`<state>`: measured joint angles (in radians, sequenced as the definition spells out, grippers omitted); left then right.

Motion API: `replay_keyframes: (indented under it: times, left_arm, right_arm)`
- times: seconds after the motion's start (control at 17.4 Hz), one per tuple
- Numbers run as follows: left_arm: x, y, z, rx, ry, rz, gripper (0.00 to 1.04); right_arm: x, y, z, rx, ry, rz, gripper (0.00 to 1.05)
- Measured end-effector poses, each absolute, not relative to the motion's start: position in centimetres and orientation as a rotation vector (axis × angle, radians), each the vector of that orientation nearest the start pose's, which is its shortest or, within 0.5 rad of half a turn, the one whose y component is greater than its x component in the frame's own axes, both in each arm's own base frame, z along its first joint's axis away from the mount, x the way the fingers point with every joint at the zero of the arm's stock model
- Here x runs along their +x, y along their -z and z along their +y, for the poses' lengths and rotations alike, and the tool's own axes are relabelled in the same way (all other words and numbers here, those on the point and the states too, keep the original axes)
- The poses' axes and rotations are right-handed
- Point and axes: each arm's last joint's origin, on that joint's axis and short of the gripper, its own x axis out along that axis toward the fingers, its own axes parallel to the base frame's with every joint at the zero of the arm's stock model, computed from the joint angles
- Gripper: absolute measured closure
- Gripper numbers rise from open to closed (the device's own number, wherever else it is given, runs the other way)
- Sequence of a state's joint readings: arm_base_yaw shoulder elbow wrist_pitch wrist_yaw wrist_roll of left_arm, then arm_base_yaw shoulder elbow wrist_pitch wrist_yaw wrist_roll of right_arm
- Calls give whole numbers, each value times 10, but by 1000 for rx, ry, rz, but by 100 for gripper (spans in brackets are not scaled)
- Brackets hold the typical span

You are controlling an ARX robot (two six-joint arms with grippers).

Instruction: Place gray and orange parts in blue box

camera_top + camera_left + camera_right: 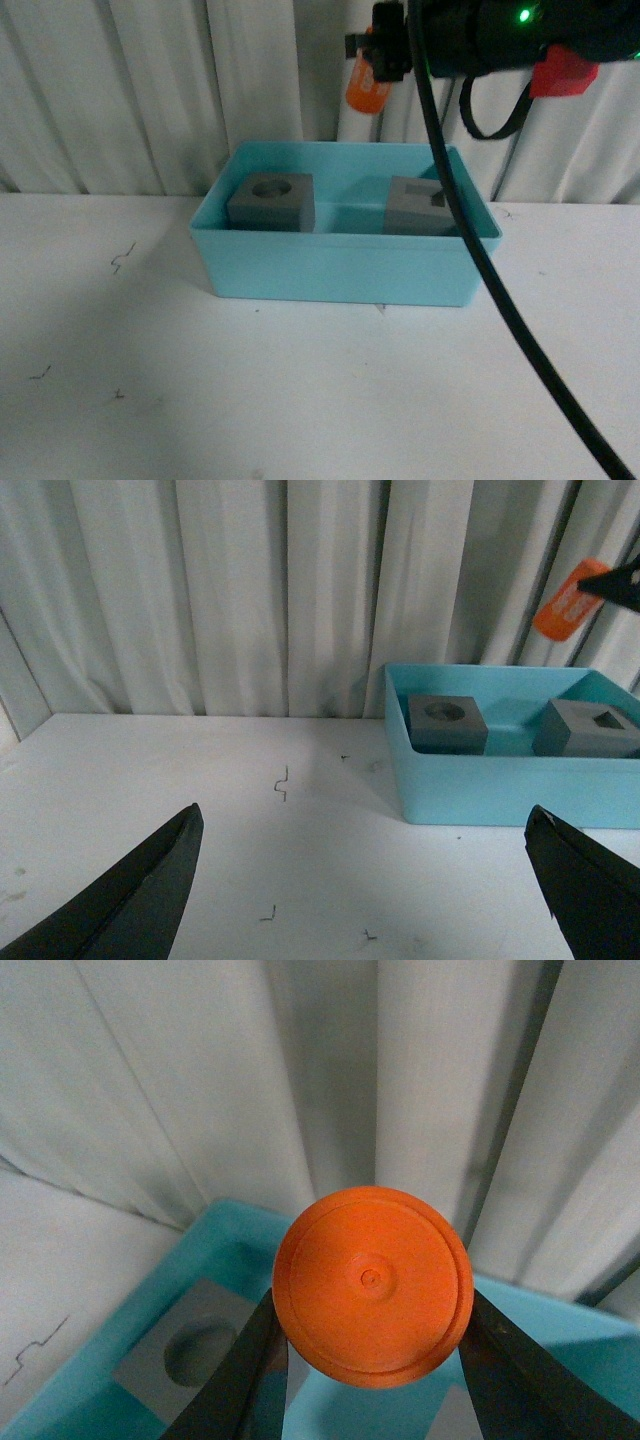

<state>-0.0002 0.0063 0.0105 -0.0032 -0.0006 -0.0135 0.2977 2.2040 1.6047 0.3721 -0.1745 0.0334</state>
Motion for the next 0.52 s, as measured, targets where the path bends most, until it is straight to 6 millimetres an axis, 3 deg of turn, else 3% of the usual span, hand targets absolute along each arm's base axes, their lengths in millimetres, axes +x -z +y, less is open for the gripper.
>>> replay_keyframes:
  times: [0.06, 0.34, 0.52]
  left_arm:
    - [97, -166, 0, -14, 0, -1, 7]
    - [97, -166, 0, -14, 0, -1, 7]
    - [97, -166, 0, -14, 0, -1, 7]
  right_arm:
    - [485, -191, 160, 30, -459, 278, 62]
    - [493, -154, 173, 54, -459, 390, 62]
    - [504, -155, 186, 70, -471, 390, 62]
